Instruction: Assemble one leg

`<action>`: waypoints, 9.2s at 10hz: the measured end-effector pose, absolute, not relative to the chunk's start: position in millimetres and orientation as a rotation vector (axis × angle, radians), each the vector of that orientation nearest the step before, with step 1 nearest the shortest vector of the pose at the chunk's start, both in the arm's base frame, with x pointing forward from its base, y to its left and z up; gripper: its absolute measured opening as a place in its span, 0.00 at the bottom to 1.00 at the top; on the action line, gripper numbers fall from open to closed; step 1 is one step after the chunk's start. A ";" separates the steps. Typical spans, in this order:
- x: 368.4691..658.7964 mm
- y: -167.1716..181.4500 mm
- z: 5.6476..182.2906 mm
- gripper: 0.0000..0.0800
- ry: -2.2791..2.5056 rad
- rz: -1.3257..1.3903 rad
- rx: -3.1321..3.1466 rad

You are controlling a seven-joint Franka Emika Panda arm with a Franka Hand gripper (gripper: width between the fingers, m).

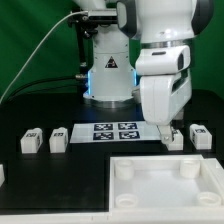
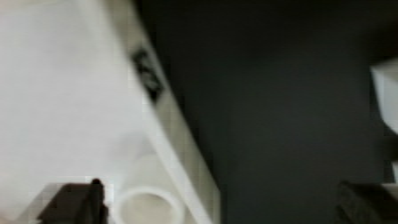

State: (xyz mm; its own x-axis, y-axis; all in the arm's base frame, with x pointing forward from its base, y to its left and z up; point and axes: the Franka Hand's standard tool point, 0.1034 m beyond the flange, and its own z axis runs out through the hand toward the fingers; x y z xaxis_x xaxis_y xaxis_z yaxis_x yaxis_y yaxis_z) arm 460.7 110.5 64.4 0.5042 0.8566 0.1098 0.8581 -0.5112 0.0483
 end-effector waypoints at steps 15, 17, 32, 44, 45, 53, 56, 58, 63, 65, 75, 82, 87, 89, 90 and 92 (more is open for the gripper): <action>424.8 171.4 61.9 0.81 0.011 0.562 -3.002; 416.4 178.8 52.6 0.81 0.016 0.866 -2.945; 392.7 182.3 13.8 0.49 0.004 1.187 -2.845; 441.2 153.5 74.8 0.36 -0.125 1.038 -2.857; 461.1 146.5 98.5 0.36 -0.144 0.882 -2.892; 523.8 109.8 186.3 0.37 -0.180 -0.263 -3.019; 589.8 91.0 221.4 0.37 -0.177 -0.778 -2.932; 586.1 80.7 218.3 0.37 -0.176 -1.100 -2.882; 584.8 81.5 190.5 0.37 -0.179 -1.061 -2.894; 611.3 91.1 172.6 0.37 -0.182 -1.064 -2.873; 621.4 109.9 105.4 0.37 -0.173 -0.950 -2.880; 620.4 114.1 105.1 0.37 -0.182 -0.957 -2.876; 615.7 119.4 104.6 0.37 -0.197 -0.951 -2.875; 616.0 118.4 104.6 0.37 -0.194 -0.950 -2.876; 616.7 116.7 104.6 0.37 -0.190 -0.950 -2.877; 616.5 114.6 103.7 0.37 -0.186 -0.945 -2.880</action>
Offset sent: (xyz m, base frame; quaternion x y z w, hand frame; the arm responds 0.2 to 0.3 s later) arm 0.0000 0.0000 0.0000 0.0000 0.0000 0.1790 0.9838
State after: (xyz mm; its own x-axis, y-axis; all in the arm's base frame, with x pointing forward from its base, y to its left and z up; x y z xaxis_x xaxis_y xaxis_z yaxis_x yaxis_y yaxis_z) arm 616.5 114.6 103.7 0.7995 0.0833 0.5949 0.1486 -0.9870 -0.0615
